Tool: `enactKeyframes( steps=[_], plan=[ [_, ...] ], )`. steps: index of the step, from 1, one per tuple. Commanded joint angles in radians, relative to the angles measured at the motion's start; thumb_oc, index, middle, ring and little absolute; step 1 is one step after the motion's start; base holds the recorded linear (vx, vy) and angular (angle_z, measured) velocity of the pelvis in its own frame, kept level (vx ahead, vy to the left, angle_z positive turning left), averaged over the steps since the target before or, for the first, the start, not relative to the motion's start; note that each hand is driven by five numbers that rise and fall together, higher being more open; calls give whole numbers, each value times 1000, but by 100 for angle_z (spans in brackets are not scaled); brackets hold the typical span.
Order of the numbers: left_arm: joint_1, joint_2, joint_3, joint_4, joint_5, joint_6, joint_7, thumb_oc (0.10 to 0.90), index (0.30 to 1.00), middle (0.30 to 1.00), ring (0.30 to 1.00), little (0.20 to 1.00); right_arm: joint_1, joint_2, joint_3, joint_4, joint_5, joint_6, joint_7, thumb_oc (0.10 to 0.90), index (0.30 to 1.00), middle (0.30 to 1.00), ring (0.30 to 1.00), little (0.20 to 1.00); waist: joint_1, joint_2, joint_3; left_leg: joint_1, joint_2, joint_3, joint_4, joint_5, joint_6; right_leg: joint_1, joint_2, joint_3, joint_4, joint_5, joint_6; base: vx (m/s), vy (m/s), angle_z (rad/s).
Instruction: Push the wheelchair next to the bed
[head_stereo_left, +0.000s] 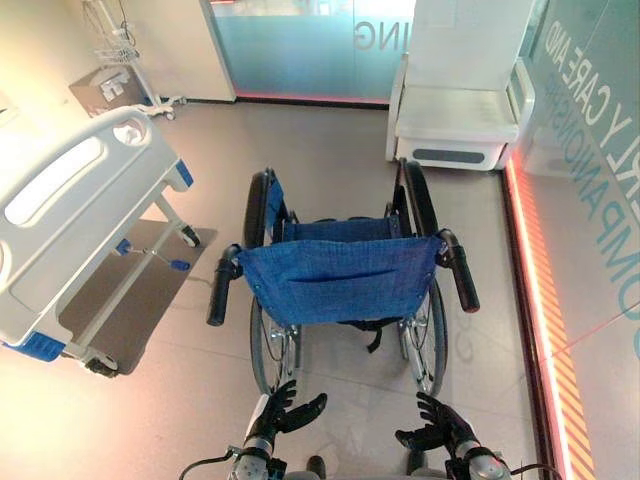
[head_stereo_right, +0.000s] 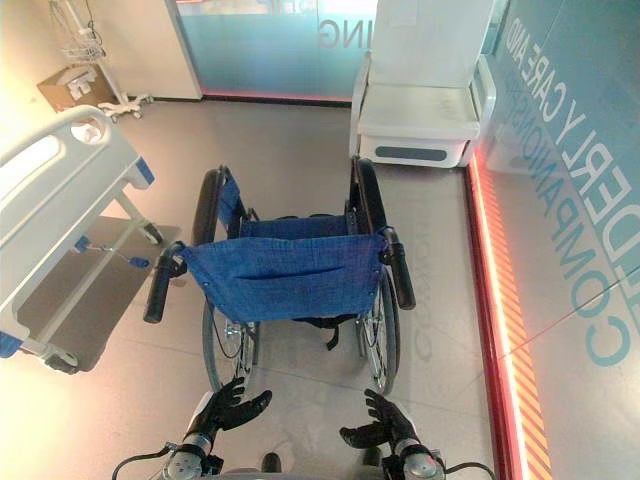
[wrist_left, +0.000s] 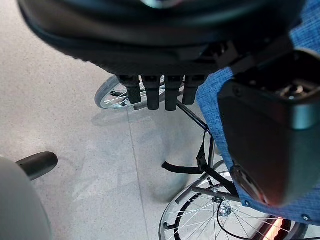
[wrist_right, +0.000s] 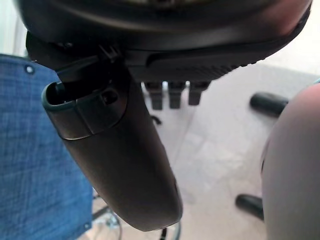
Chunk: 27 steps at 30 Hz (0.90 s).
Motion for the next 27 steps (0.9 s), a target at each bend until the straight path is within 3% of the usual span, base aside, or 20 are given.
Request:
enactKeyframes(
  steps=[1,3,5,13,18,22,24,27],
  plan=[
    [-70,-40,-15,15,-105,-99,37,800,900,900,900,900,-85,1,-7,0,158,-58,-65,800,900,900,900,900,-5,-6,40,-58,-49,-22,78,-81,28,-18,27,-31,156,-145,-68,0,0,0],
    [-67,-44,8,11,-165,-109,35,800,900,900,900,900,-85,4,-26,-3,197,-56,-72,800,900,900,900,900,-4,-5,39,-54,-49,-22,76,-80,28,-15,26,-31,155,-143,-67,32,4,0],
    [-60,-38,113,-48,-288,-129,38,800,900,900,900,900,-89,-3,-89,-69,289,-39,-80,800,900,900,900,900,1,-7,31,-44,-48,-25,68,-81,28,-5,23,-31,146,-140,-64,69,-19,0],
    [-55,56,354,-250,-460,-181,188,800,900,900,900,900,-119,-102,-234,-318,404,-115,-140,800,900,900,900,900,15,-26,10,-26,-36,-21,56,-84,29,11,26,-33,142,-143,-66,29,-36,3],
    [-71,108,455,-329,-439,-226,286,800,900,900,900,900,-171,-211,-328,-423,411,-101,-146,800,900,900,900,900,14,-29,-6,-6,-37,-25,42,-84,30,21,27,-31,143,-149,-70,53,14,2],
    [-80,123,492,-382,-402,-271,344,800,900,900,900,900,-192,-247,-355,-503,417,-102,-174,800,900,900,900,900,12,-28,-11,-3,-37,-29,37,-84,28,22,26,-29,142,-153,-72,0,0,0],
    [-94,144,513,-437,-314,-297,412,800,900,900,900,900,-208,-266,-375,-577,391,-113,-199,800,900,900,900,900,11,-25,-13,-5,-36,-34,35,-81,27,20,25,-26,143,-154,-72,0,0,0],
    [-105,168,532,-489,-253,-280,460,800,900,900,900,900,-217,-281,-384,-647,354,-106,-228,800,900,900,900,900,10,-24,-15,-8,-36,-38,33,-77,24,18,23,-26,141,-155,-72,0,0,0]
  ],
)
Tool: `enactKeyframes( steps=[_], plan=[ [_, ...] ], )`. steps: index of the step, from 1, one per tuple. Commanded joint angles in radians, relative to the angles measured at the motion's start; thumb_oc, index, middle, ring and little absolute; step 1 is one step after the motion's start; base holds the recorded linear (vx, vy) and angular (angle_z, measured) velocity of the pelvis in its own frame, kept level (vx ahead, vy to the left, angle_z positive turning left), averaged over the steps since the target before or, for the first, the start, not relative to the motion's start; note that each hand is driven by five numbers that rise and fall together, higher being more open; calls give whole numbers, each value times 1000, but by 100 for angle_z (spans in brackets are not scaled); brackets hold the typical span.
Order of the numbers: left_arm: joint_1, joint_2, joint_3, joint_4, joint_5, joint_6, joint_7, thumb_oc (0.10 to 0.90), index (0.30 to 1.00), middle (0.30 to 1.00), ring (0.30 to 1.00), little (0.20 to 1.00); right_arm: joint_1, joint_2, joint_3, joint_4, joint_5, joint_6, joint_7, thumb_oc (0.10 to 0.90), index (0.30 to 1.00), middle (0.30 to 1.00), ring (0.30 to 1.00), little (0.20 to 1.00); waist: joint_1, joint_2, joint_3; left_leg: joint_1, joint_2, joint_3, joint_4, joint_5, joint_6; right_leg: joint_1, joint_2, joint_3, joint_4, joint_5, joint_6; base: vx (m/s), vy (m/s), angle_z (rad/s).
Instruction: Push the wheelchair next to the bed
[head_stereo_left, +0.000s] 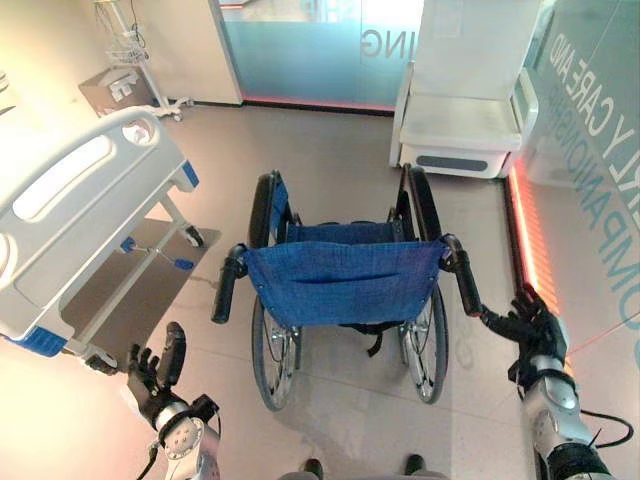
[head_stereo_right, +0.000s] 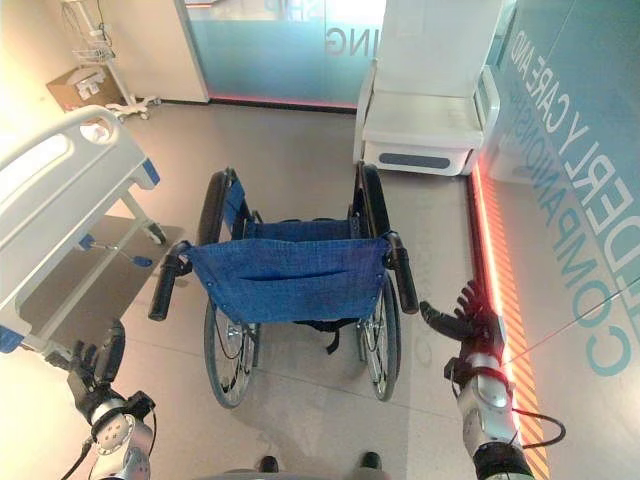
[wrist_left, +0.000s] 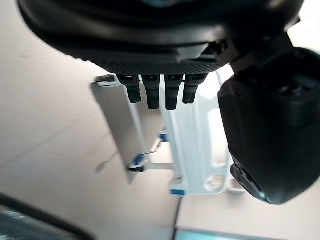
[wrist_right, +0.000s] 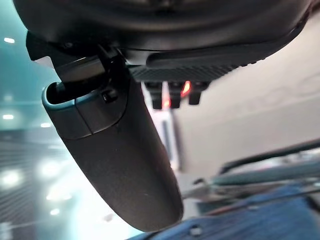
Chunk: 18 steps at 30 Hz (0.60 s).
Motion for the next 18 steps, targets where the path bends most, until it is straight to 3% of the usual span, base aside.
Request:
enactKeyframes(
  steps=[1,9,18],
  plan=[
    [-139,133,41,-84,160,-130,74,800,900,900,900,900,-138,-71,-57,-124,-34,-104,-58,800,900,900,900,900,5,-14,-21,-40,-37,-25,38,-76,23,-19,20,-23,146,-156,-73,0,0,0],
    [-207,269,9,-267,193,-25,-103,800,900,900,900,900,-207,-121,-34,-310,-128,-34,-115,800,900,900,900,900,2,-12,-23,-59,-37,-30,44,-69,18,-24,19,-22,141,-156,-73,-22,4,1],
    [-155,318,8,-422,205,137,-389,800,900,900,900,900,-136,-123,-43,-488,-195,35,-9,800,900,900,900,900,6,-19,-24,-71,-38,-34,36,-60,24,-33,29,-9,132,-148,-67,-14,-8,0]
  ],
)
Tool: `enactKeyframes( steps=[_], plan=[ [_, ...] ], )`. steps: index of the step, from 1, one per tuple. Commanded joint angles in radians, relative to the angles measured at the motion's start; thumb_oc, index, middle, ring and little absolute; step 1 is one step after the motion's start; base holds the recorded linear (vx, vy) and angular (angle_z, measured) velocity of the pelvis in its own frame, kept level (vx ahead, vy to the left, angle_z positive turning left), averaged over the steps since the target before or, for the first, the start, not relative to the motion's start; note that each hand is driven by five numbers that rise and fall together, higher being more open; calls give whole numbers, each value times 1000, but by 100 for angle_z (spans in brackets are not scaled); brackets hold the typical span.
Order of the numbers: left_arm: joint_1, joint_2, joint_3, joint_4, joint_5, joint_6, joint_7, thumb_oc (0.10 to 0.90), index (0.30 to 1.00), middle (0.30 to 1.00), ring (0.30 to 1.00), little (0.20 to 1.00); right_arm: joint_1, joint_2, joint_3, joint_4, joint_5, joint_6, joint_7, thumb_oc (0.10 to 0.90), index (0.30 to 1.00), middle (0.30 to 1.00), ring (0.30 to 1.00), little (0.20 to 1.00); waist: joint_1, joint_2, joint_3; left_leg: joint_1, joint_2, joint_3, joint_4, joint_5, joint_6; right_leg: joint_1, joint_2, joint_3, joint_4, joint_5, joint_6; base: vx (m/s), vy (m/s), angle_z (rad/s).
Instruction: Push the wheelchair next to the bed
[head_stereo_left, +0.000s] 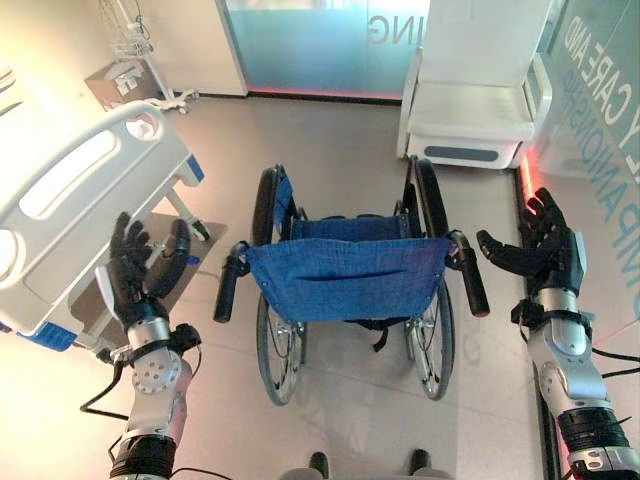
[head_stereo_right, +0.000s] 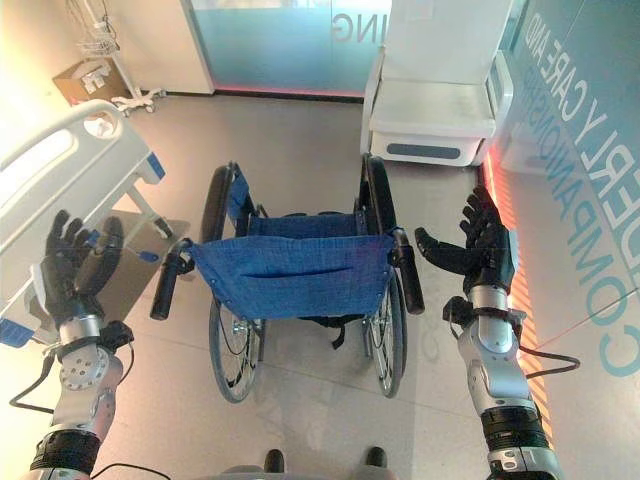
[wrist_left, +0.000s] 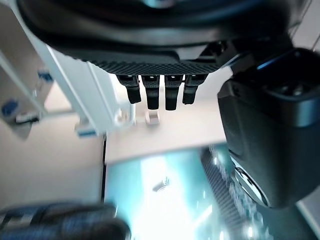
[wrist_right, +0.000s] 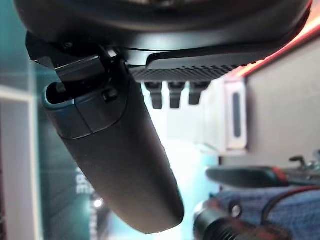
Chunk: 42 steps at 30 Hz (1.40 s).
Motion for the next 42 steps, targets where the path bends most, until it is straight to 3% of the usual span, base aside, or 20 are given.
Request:
enactKeyframes(
  steps=[1,5,11,17,26,31,38,42],
  plan=[
    [-51,126,21,-75,42,3,-110,800,900,900,900,900,-55,-45,-56,-121,-69,-67,77,800,900,900,900,900,5,-41,-33,-46,-38,-26,35,-59,26,-14,28,-8,132,-147,-66,0,0,0],
    [-3,145,49,-122,44,56,-190,800,900,900,900,900,-17,-44,-73,-183,-69,-60,142,800,900,900,900,900,8,-40,-27,-53,-36,-24,33,-55,28,-21,30,-7,131,-143,-62,-17,-1,-1],
    [55,173,100,-182,115,74,-187,800,900,900,900,900,43,-61,-90,-274,-84,-27,218,800,900,900,900,900,12,-41,-19,-66,-35,-22,34,-49,27,-35,29,-9,135,-139,-56,-24,-2,1],
    [85,225,130,-222,236,104,-161,800,900,900,900,900,65,-74,-90,-325,-86,-9,228,800,900,900,900,900,19,-44,-15,-78,-36,-24,37,-46,27,-45,29,-12,136,-134,-51,-30,-15,0],
    [106,283,133,-254,337,187,-211,800,900,900,900,900,75,-98,-89,-378,-120,29,240,800,900,900,900,900,22,-44,-10,-89,-36,-21,47,-46,26,-53,30,-11,140,-130,-43,0,0,0],
    [64,313,86,-244,333,224,-255,800,900,900,900,900,57,-147,-63,-354,-262,92,202,800,900,900,900,900,19,-46,-8,-89,-37,-19,51,-46,28,-54,32,-8,142,-128,-40,0,0,0],
    [-75,399,-21,-170,340,313,-322,800,900,900,900,900,-46,-269,20,-252,-471,278,180,800,900,900,900,900,14,-56,-8,-87,-37,-11,55,-49,28,-52,33,-6,140,-120,-31,-15,-26,0],
    [-121,429,-54,-130,339,361,-365,800,900,900,900,900,-91,-320,52,-221,-541,373,221,800,900,900,900,900,8,-58,-5,-85,-36,-4,59,-51,28,-51,35,0,140,-117,-30,-3,-3,-1]
  ],
)
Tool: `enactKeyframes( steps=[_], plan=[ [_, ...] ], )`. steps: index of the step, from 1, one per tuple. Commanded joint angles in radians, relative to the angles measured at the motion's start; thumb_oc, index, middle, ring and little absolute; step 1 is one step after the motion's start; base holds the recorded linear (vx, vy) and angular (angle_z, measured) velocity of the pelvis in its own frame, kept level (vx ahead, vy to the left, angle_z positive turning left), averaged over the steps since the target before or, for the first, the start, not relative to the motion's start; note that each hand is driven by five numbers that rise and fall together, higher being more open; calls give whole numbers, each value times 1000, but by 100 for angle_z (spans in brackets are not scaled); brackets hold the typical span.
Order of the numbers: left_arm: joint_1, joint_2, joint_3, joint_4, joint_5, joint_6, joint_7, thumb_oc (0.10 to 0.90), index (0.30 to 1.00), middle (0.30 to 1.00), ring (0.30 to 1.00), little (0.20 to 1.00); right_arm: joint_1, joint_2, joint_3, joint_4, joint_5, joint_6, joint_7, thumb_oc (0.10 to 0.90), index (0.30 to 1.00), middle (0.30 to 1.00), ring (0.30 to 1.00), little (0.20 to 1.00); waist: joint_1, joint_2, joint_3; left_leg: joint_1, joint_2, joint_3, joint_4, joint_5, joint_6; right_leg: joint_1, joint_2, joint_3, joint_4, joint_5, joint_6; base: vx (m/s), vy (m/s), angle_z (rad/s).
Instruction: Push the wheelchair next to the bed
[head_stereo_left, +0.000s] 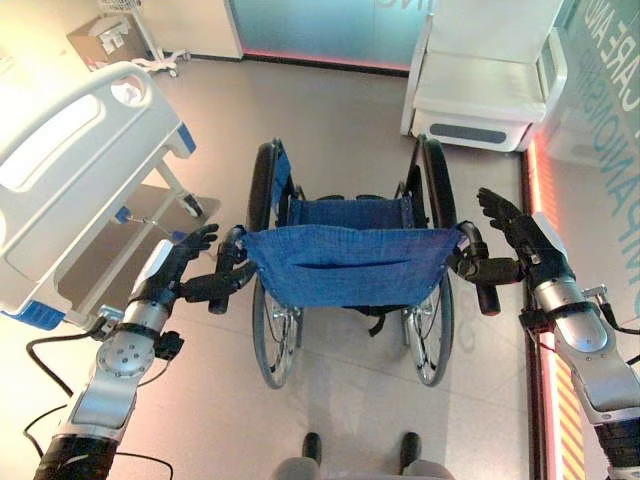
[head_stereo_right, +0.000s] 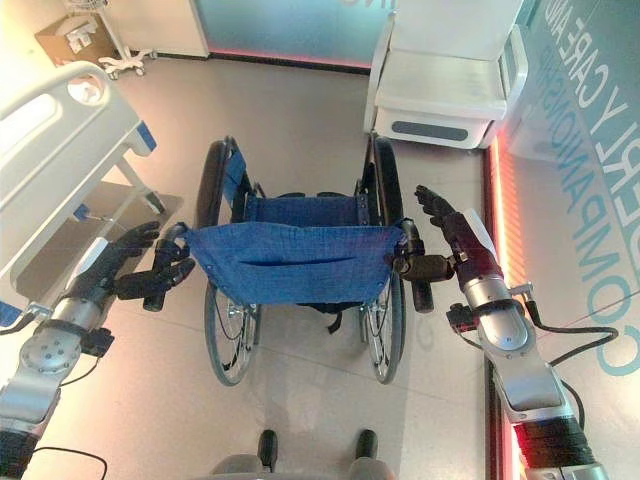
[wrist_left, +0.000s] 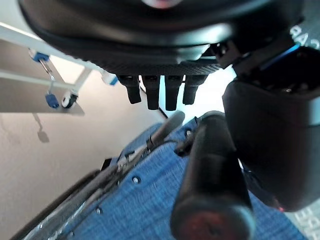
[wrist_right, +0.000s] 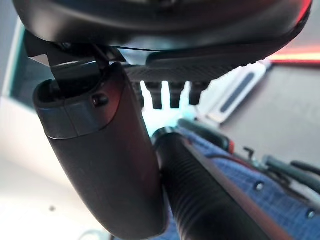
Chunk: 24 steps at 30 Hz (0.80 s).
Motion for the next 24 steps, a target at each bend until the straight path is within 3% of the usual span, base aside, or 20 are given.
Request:
enactKeyframes(
  steps=[1,10,18,24],
  plan=[
    [-117,115,11,48,4,13,-4,800,900,900,900,900,-103,-125,6,43,-127,86,0,800,900,900,900,900,-15,-22,-37,-55,-35,-6,60,-51,29,-17,33,-2,139,-117,-31,0,0,0],
    [-246,156,-111,210,-18,87,-82,800,900,900,900,900,-250,-138,133,158,-106,213,-4,800,900,900,900,900,-11,-28,-33,-57,-36,-2,72,-56,32,-10,36,0,136,-115,-31,-3,-2,-1],
    [-330,211,-181,309,39,187,-130,800,900,900,900,900,-346,-151,226,283,-131,346,86,800,900,900,900,900,-1,-34,-24,-63,-39,-2,84,-58,36,-7,35,-8,137,-113,-36,0,0,0],
    [-373,234,-224,358,79,256,-198,800,900,900,900,900,-395,-169,276,348,-111,410,122,800,900,900,900,900,5,-38,-19,-68,-38,1,93,-60,36,-6,34,-14,140,-114,-38,0,0,0]
  ],
)
